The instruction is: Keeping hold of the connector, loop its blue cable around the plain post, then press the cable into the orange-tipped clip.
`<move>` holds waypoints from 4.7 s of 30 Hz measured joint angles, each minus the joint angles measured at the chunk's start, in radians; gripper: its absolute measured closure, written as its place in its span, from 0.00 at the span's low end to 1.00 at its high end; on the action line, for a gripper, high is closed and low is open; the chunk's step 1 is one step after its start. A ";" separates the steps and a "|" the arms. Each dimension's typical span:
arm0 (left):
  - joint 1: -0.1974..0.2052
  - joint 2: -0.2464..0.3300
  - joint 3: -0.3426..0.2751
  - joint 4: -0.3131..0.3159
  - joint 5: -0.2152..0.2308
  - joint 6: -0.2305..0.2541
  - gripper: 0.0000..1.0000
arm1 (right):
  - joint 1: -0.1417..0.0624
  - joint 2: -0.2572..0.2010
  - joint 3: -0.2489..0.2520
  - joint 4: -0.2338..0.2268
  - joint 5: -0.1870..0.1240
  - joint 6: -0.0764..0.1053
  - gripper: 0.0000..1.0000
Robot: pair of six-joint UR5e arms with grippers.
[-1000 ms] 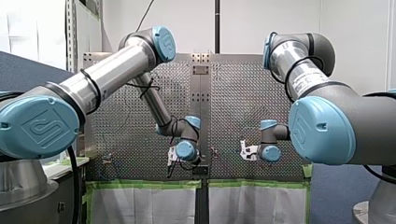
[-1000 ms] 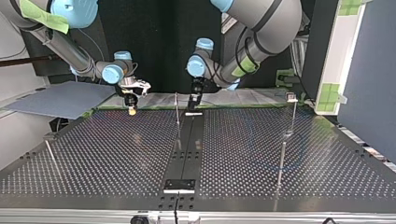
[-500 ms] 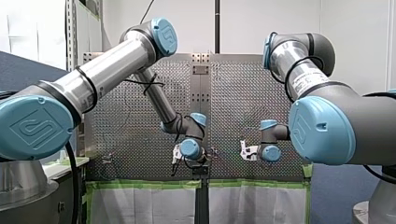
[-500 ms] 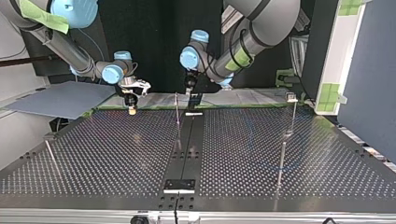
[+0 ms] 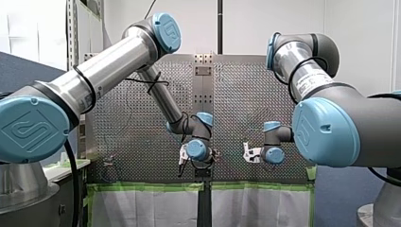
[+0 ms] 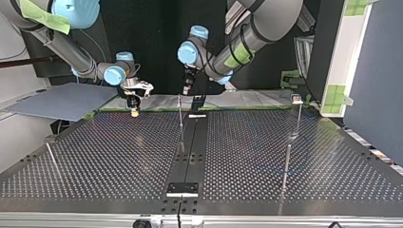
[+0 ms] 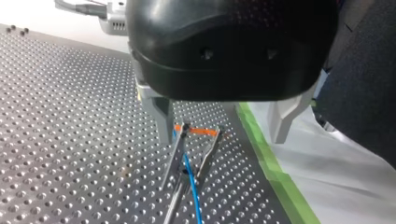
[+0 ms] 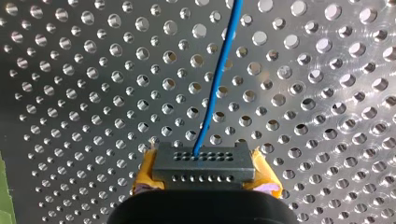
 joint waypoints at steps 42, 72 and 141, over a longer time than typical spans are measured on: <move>-0.008 0.020 -0.025 0.011 -0.033 -0.020 0.00 | 0.000 0.000 0.000 0.008 0.000 0.004 1.00; -0.020 0.310 -0.316 0.284 -0.154 -0.052 0.00 | 0.008 0.000 0.000 0.014 0.001 0.022 1.00; -0.018 0.720 -0.935 0.514 -0.128 -0.090 0.00 | -0.001 -0.181 0.003 0.097 0.022 0.019 1.00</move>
